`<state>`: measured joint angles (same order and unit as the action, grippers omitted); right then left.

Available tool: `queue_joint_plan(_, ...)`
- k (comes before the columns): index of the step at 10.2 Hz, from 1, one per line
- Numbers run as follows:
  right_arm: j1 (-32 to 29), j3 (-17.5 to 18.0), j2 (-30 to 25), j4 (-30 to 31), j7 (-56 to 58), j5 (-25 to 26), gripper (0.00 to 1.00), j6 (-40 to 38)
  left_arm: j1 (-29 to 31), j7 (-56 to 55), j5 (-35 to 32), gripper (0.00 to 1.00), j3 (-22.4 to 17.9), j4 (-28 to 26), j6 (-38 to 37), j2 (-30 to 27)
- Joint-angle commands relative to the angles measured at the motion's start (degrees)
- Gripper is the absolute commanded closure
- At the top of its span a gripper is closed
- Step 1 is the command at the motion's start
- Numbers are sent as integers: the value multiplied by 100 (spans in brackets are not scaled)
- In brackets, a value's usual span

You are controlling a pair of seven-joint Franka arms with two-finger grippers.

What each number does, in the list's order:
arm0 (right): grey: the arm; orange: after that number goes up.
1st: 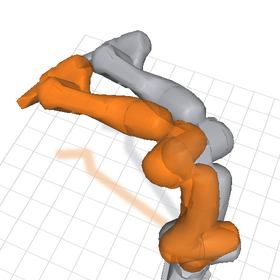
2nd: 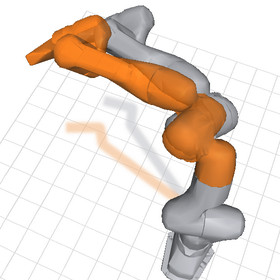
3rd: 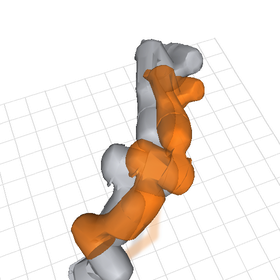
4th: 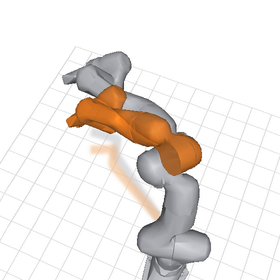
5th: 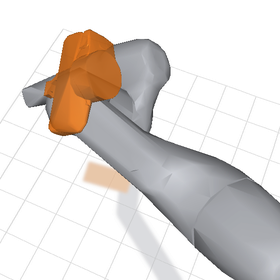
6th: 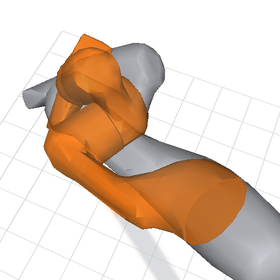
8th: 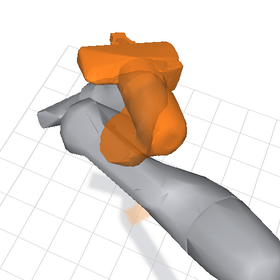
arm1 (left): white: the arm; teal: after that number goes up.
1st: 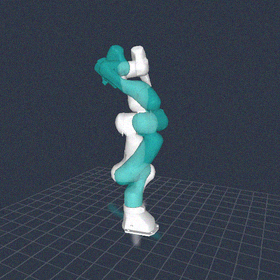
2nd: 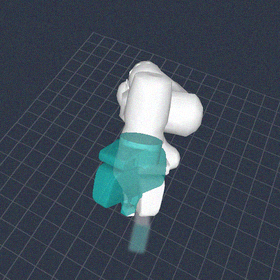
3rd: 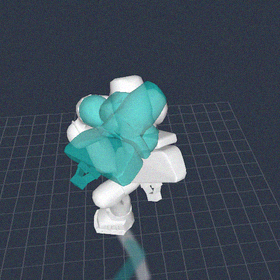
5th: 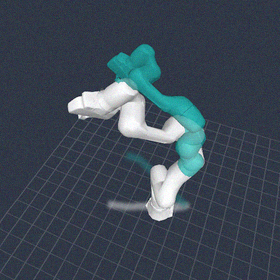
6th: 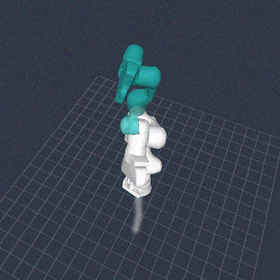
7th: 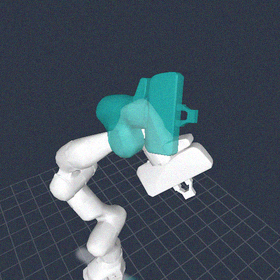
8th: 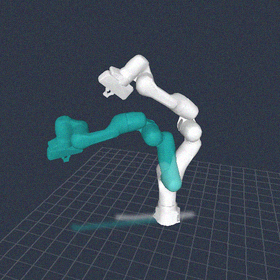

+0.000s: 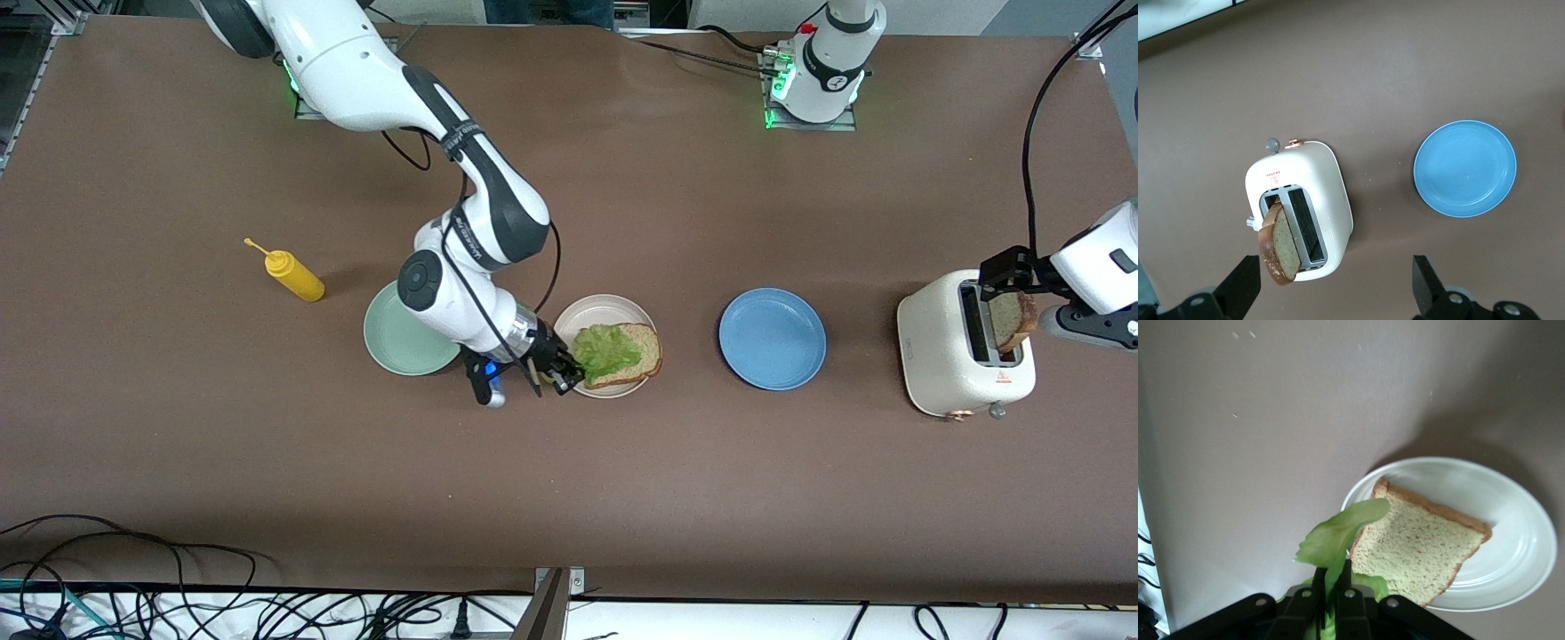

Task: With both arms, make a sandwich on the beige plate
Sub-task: 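Lower the lettuce onto the bread and open the right gripper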

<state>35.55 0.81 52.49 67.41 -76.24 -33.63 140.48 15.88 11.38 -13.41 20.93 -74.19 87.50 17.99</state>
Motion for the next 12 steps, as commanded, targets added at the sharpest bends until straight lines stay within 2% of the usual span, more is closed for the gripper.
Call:
queue_joint_plan(1,-92,199,262,-369,-58,-431,100,-29,38,-39,93,0,25,-35,-67,-68)
queue_joint_plan(2,-83,200,262,-343,-66,-582,100,-39,38,-39,93,0,25,-26,-67,-68)
queue_joint_plan(6,-48,208,490,-291,-40,-592,100,-47,38,-74,93,0,25,-35,-67,-68)
queue_joint_plan(12,14,209,526,-193,-40,-575,100,-302,38,-83,198,0,25,-26,-67,-68)
